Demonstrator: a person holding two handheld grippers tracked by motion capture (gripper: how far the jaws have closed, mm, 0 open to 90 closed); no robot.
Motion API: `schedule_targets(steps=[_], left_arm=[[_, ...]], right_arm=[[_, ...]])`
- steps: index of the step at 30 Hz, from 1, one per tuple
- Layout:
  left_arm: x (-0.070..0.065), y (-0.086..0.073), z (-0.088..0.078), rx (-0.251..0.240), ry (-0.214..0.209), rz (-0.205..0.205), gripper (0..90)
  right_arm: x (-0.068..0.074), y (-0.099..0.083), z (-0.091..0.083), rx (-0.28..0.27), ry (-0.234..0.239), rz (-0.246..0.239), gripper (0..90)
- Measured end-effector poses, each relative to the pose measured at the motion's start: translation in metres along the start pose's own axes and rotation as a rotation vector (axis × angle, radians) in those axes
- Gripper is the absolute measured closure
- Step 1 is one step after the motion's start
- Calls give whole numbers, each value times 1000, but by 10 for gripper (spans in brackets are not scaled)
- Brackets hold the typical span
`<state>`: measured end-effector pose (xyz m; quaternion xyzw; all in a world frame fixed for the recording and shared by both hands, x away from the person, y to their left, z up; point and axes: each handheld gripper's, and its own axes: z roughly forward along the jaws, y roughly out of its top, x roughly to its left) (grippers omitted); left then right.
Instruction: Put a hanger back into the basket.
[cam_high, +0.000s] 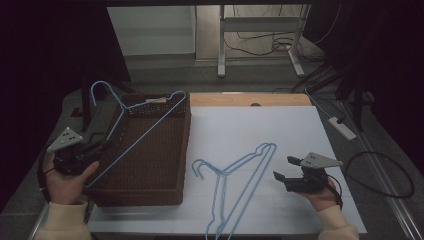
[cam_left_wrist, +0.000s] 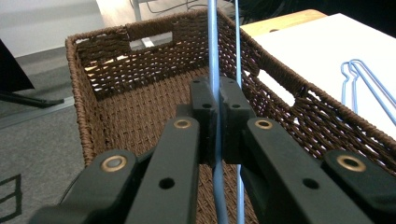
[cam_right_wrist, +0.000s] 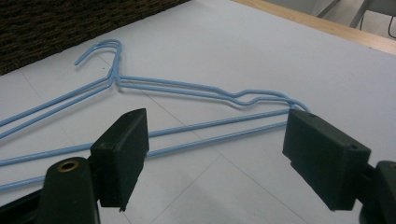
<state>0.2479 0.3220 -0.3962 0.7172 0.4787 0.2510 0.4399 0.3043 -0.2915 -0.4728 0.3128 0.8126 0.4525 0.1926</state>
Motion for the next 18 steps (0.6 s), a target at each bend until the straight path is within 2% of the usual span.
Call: schedule_targets(steps=[6,18], left_arm=[[2,0,14,27,18,3,866],[5,-4,29,63,20,-4,866]], right_arm=[[0,0,0,3,-4,3,232],[1,-1,0,3,-1,0,232]])
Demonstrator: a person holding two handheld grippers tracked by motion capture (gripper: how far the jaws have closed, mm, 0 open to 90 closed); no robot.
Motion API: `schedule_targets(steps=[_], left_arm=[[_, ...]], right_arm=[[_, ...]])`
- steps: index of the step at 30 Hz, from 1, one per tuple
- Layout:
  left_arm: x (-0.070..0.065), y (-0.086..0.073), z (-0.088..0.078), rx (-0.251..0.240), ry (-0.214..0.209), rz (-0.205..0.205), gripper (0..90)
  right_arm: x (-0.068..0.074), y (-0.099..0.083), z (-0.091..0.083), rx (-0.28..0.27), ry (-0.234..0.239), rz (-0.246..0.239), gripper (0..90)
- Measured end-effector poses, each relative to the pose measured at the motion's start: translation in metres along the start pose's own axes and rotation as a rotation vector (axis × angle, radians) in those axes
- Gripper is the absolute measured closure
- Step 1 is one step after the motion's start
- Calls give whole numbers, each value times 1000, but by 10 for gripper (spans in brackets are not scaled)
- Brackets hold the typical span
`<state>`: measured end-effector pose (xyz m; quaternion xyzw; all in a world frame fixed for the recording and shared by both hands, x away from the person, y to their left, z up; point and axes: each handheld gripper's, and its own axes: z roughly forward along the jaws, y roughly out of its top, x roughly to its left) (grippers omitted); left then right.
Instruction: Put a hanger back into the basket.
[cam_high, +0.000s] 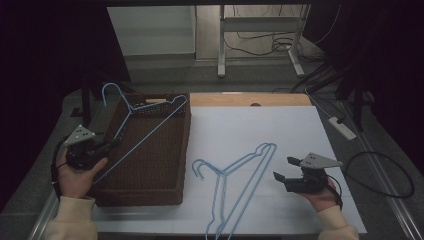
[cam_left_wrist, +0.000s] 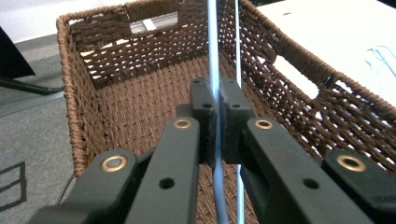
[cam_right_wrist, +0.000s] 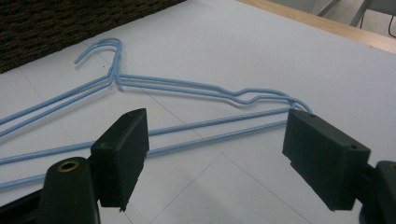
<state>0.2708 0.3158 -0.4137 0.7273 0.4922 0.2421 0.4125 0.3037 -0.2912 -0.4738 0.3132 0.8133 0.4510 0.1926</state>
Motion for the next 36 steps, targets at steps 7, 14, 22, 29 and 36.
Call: schedule_targets(steps=[7,14,22,29,36], left_arm=[[1,-2,10,45,7,9,865],[3,-4,27,106,21,19,866],[3,1,47,181,38,50,866],[5,4,59,236,50,77,865],[12,3,66,326,78,69,863]], right_arm=[[0,0,0,2,1,0,232],[1,0,1,5,8,-3,232],[1,-1,2,9,15,-5,232],[1,-1,3,15,17,-3,231],[2,-1,4,23,18,-9,231]])
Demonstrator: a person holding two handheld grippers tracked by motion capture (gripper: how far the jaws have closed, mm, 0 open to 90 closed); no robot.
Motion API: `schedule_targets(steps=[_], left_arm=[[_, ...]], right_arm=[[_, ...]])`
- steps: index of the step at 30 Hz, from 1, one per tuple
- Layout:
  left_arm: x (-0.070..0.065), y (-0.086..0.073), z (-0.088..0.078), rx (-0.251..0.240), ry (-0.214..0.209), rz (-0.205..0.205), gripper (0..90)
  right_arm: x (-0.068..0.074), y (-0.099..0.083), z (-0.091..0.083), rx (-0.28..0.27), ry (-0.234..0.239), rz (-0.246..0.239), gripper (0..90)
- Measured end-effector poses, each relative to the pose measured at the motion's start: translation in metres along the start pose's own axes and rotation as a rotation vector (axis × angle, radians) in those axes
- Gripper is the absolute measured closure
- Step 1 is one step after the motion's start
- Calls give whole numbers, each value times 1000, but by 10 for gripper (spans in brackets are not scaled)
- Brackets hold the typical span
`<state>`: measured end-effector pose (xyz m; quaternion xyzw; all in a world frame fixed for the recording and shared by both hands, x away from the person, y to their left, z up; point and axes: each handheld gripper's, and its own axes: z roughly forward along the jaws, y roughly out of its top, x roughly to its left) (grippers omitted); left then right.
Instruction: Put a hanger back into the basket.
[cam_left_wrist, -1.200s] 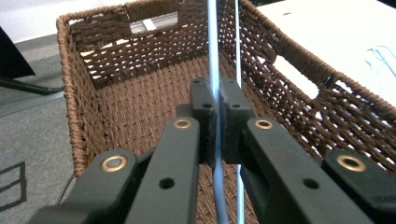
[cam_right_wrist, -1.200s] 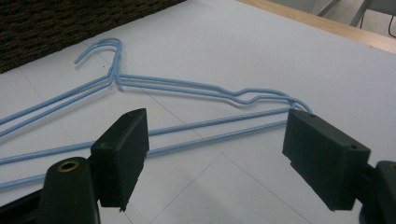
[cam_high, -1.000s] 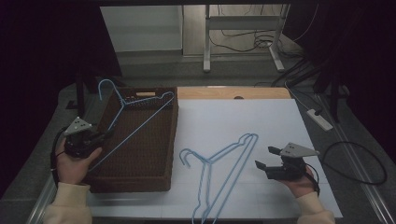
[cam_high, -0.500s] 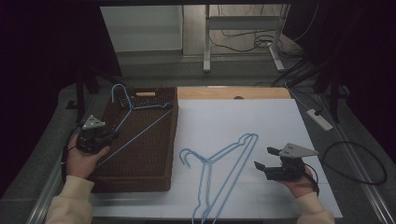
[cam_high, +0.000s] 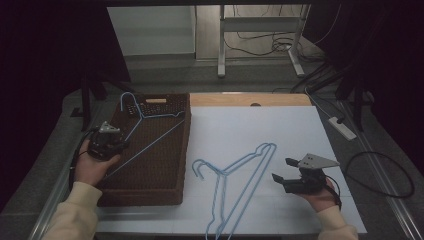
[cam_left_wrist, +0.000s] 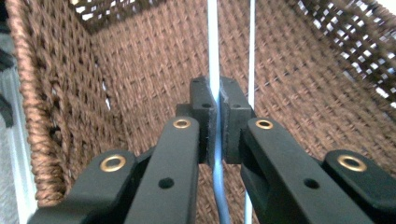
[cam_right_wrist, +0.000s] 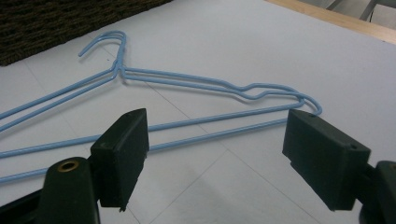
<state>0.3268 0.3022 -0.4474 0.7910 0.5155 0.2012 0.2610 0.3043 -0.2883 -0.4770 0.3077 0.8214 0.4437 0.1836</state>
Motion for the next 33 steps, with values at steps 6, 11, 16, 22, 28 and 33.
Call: schedule_targets(steps=[6,11,16,22,28,33], left_arm=[[1,4,5,74,10,-22,858],[1,5,11,143,25,-32,852],[2,6,20,236,42,-43,845],[2,4,32,313,87,-51,837],[-1,5,41,377,134,-20,829],[-3,5,36,326,136,-12,687]], right_arm=[[1,0,1,11,0,-5,230],[2,0,2,15,3,-6,230],[1,0,1,16,3,-5,230],[2,0,2,17,7,-7,230],[2,0,3,21,9,-9,230],[3,0,3,20,12,-10,230]])
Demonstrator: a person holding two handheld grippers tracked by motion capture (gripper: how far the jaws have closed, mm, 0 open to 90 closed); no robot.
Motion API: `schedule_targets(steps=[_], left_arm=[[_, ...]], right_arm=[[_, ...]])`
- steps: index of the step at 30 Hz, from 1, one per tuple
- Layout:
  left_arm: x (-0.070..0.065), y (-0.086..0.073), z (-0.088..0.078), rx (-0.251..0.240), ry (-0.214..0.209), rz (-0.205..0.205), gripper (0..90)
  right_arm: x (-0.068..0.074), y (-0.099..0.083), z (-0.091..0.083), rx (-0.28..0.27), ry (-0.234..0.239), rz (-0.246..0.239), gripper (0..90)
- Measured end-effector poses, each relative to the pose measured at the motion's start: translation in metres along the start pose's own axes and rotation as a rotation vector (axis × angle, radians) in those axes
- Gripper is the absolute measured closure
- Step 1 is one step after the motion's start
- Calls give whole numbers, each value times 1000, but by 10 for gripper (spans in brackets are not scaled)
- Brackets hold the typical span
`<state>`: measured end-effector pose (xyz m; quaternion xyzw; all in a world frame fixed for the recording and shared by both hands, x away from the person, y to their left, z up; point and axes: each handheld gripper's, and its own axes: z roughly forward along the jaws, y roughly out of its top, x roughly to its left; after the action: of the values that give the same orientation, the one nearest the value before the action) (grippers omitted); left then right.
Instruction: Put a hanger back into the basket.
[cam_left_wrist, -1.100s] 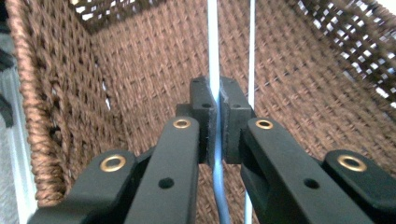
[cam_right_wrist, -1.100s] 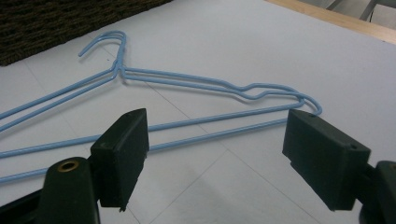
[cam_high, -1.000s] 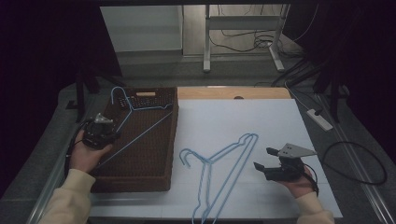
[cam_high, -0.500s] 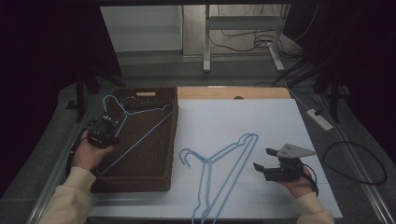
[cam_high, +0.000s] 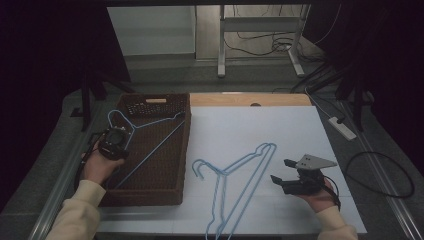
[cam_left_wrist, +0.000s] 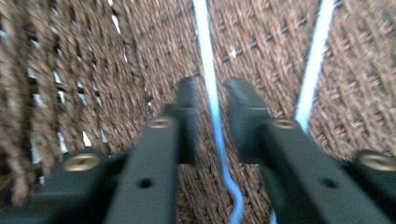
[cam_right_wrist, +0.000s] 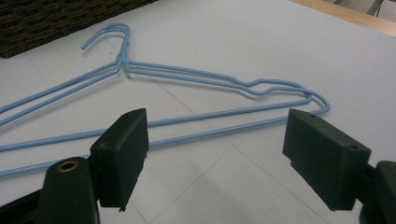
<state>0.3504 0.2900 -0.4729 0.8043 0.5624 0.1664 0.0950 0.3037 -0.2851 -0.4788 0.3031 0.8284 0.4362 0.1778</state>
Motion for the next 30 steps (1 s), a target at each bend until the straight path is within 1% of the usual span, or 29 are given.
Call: schedule_targets(steps=[2,3,7,9,11,13,16,21,23,25,27,28,30], left_arm=[[0,-2,-6,-47,-15,-2,622],[0,-3,-10,-72,-29,-10,578],[0,-11,-28,-206,-93,-40,447],[-1,-15,-38,-273,-134,-43,415],[-2,-19,-47,-328,-176,-42,404],[-5,-24,-57,-390,-227,-38,398],[-10,-28,-65,-436,-257,-32,392],[-20,-34,-72,-493,-297,-21,389],[-24,-36,-74,-525,-315,-12,389],[-28,-38,-76,-547,-331,-8,386],[-32,-41,-78,-568,-342,6,384],[-35,-42,-79,-576,-352,16,385],[-39,-43,-80,-584,-356,27,383]], right_arm=[[0,0,0,0,1,2,230],[0,0,0,0,0,3,230],[0,0,-1,-3,1,4,230],[0,0,0,-3,1,4,230],[0,0,0,-2,1,4,230],[0,0,0,-3,1,4,230],[0,0,0,-4,2,4,230],[-1,1,0,-5,3,8,230],[-2,1,0,-10,4,13,229],[-3,1,0,-8,2,18,229],[-3,1,0,-8,-2,21,229],[-3,1,1,-9,-1,21,228],[-3,1,1,-8,-1,24,227]])
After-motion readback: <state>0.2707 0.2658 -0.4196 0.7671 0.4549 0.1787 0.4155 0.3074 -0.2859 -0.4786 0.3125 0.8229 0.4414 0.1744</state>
